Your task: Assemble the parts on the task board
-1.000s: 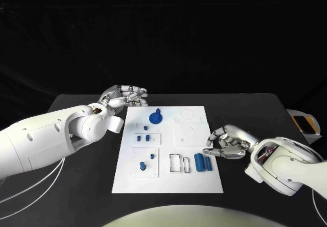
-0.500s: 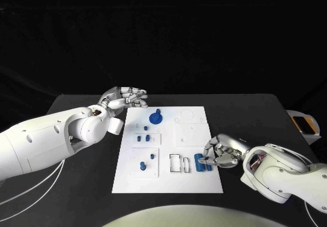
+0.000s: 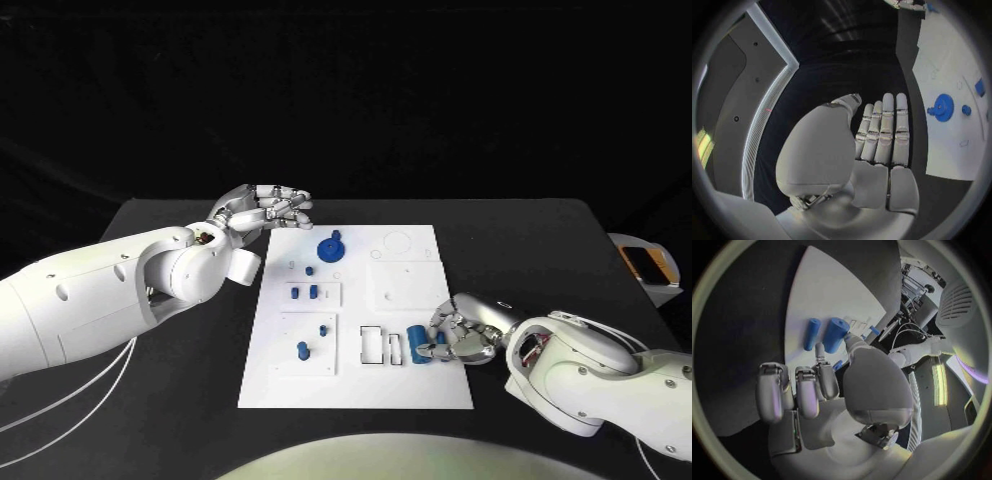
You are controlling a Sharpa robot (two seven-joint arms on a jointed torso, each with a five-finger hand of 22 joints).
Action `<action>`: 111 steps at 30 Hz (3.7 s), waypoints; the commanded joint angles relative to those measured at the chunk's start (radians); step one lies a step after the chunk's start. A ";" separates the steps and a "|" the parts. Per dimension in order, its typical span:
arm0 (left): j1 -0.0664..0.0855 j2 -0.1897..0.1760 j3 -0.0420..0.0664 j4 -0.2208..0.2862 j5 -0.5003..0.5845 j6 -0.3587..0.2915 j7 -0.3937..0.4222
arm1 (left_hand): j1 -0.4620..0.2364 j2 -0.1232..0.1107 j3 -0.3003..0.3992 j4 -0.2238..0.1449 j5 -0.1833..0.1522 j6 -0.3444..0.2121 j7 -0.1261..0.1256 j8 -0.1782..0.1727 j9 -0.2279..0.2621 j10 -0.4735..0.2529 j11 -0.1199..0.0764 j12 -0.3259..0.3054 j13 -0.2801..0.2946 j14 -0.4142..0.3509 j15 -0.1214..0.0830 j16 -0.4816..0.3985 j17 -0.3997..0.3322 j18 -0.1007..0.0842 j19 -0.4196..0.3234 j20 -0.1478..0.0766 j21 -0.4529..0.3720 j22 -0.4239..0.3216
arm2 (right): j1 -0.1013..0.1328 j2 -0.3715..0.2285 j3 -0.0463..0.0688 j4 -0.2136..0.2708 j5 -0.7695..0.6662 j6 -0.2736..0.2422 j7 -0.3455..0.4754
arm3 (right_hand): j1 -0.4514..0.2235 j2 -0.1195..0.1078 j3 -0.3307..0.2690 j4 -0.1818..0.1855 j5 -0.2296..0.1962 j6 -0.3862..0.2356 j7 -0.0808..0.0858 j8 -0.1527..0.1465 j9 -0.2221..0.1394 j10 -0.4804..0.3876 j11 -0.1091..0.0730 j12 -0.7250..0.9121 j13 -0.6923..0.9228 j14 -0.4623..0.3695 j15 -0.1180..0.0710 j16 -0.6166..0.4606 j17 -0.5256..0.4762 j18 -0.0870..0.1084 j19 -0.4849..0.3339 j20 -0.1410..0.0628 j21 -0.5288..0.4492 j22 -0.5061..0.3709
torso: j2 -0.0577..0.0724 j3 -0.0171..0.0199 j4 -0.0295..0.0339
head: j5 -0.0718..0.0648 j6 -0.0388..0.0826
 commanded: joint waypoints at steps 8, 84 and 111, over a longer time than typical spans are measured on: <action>0.000 -0.001 0.001 0.004 0.008 0.016 -0.013 | 0.000 0.005 -0.006 -0.002 0.003 -0.009 0.002 -0.005 -0.001 -0.010 0.000 0.003 0.000 -0.008 0.002 0.005 0.001 0.009 -0.006 0.000 -0.006 -0.001 | -0.013 0.030 0.000 -0.013 -0.053 0.019 -0.058 | -0.003 0.008 -0.019 0.002 0.009 0.001 -0.001 0.006 0.006 0.004 0.000 0.002 0.058 0.094 -0.003 0.001 0.210 -0.019 0.065 0.004 0.000 0.228 | 0.000 -0.0002 0.0001 | 0.000 -0.001; 0.000 0.005 0.001 0.002 0.007 0.014 -0.018 | -0.012 0.012 -0.007 0.008 0.003 -0.012 0.010 -0.007 -0.003 -0.020 0.005 0.006 0.000 -0.013 0.006 0.008 0.008 0.008 -0.007 0.002 -0.010 -0.001 | 0.009 0.185 0.006 -0.027 0.168 0.020 -0.073 | -0.059 0.039 0.167 0.002 0.037 0.093 -0.037 0.039 0.077 0.029 -0.032 0.010 0.107 0.095 -0.031 0.000 0.213 -0.016 0.061 -0.022 -0.015 0.225 | 0.002 0.0003 0.0001 | 0.008 -0.014; 0.000 -0.001 0.001 0.006 0.007 0.022 -0.030 | -0.014 0.011 -0.008 0.010 0.003 -0.015 0.010 -0.008 -0.003 -0.024 0.006 0.006 0.000 -0.017 0.007 0.008 0.010 0.008 -0.008 0.003 -0.012 -0.002 | 0.008 0.200 0.006 -0.033 0.094 -0.005 -0.075 | -0.271 0.082 -0.148 0.006 -0.063 0.088 -0.044 0.054 0.118 0.021 -0.038 -0.025 0.090 0.094 -0.036 -0.002 0.209 -0.015 0.060 -0.026 -0.026 0.222 | 0.001 0.0001 -0.0006 | 0.012 -0.015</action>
